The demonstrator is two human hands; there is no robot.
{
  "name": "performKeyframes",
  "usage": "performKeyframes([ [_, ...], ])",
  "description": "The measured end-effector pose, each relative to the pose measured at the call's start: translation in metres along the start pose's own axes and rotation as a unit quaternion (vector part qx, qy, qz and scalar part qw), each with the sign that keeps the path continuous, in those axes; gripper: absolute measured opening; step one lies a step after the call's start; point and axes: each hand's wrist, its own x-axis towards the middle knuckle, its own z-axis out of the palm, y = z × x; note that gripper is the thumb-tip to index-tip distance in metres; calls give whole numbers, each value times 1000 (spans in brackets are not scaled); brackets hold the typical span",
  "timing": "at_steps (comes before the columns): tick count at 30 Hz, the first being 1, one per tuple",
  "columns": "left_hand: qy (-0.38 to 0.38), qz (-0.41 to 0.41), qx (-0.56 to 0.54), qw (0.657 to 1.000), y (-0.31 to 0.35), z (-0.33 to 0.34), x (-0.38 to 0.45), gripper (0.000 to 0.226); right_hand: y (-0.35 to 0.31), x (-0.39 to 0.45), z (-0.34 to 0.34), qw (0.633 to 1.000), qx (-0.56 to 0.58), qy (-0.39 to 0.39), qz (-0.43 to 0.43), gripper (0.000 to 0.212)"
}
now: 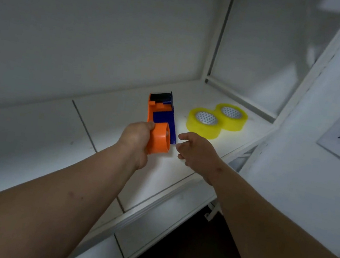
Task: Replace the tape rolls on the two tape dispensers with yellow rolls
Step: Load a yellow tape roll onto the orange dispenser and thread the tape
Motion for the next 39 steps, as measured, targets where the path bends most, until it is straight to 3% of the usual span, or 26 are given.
performKeyframes([
  [11, 90, 10, -65, 994, -19, 99, 48, 21, 75, 83, -102, 993, -95, -49, -56, 33],
  [15, 135, 15, -86, 987, -24, 112, 53, 18, 87, 118, -124, 987, -131, -24, -91, 29],
  [23, 208, 56, -81, 973, -16, 105, 81, 19, 96, 164, -103, 930, -298, 61, -207, 38],
  [29, 199, 73, -90, 973, -3, 97, 111, 14, 97, 197, -82, 878, -434, -27, -200, 61],
  [39, 200, 80, -93, 972, -4, 88, 124, 13, 103, 205, -66, 876, -436, -15, -204, 55],
])
